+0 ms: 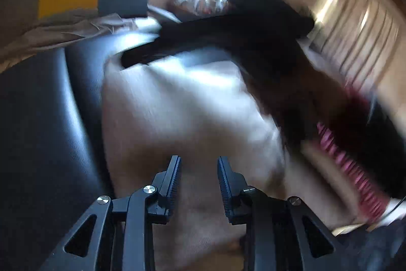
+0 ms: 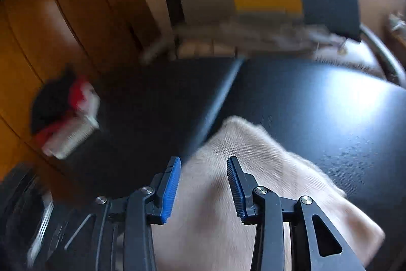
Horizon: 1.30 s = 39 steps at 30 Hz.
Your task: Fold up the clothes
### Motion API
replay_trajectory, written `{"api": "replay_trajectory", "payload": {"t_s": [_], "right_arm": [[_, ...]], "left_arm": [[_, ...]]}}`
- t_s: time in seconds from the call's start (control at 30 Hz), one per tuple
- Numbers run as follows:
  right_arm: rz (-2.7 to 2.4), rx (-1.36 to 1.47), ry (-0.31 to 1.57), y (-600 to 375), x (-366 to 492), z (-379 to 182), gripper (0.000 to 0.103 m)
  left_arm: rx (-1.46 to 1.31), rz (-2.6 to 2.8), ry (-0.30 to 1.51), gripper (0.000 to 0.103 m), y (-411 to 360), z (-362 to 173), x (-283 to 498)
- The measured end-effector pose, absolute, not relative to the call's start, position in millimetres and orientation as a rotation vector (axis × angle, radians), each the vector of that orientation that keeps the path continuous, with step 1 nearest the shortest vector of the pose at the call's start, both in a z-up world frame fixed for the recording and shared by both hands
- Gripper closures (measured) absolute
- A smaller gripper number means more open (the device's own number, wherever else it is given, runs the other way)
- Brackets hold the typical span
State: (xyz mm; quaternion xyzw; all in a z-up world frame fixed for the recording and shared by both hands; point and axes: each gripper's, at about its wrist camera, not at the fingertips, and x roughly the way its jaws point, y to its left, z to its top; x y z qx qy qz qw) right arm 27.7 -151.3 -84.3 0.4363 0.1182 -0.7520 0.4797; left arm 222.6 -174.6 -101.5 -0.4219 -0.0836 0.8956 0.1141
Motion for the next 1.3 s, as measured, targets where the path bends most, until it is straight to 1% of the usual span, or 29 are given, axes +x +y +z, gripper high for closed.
{"api": "replay_trajectory", "payload": {"t_s": [0.03,0.07,0.1,0.13,0.17,0.2,0.23,0.57,0.73,0.83,1.03,1.13,1.23,1.27,1.3], "right_arm": [[-1.847,1.059,0.305,-158,23,-96,0.062],[-1.859,1.053,0.321,-164,18,-107,0.053],[-1.871,1.047,0.337,-171,13,-118,0.045],[-1.883,1.04,0.354,-177,8,-129,0.044],[-1.893,1.034,0.369,-183,5,-138,0.042],[-1.899,1.023,0.384,-187,4,-140,0.042],[-1.903,1.006,0.412,-192,4,-140,0.041],[-1.897,0.924,0.481,-235,-27,-138,0.038],[-1.904,0.897,0.525,-251,-23,-136,0.038],[-1.925,0.904,0.494,-247,-19,-135,0.038],[-1.947,0.921,0.447,-239,-11,-131,0.037],[-1.931,0.965,0.298,-218,-14,-115,0.037],[-1.925,0.906,0.142,-172,-3,-83,0.035],[-1.918,0.894,0.098,-152,3,-74,0.03],[-1.91,0.891,0.065,-136,7,-69,0.02]], "left_arm": [[-1.248,2.655,-0.179,0.075,-165,-110,221],[-1.259,2.682,-0.112,0.073,-155,-119,220],[-1.261,2.7,-0.12,0.073,-153,-122,220],[-1.26,2.713,-0.157,0.073,-155,-123,221],[-1.261,2.712,-0.242,0.073,-162,-124,218],[-1.259,2.707,-0.309,0.073,-169,-124,214],[-1.257,2.71,-0.331,0.073,-174,-125,211],[-1.234,2.847,-0.339,0.072,-198,-128,191],[-1.295,2.829,-0.432,0.072,-211,-128,188],[-1.314,2.829,-0.473,0.072,-215,-132,188],[-1.391,2.848,-0.46,0.072,-218,-123,199],[-1.336,2.925,-0.455,0.072,-229,-102,209],[-1.267,3.006,-0.45,0.072,-243,-79,219],[-1.251,3.02,-0.455,0.071,-246,-74,219],[-1.24,3.028,-0.472,0.069,-254,-70,220]]}}
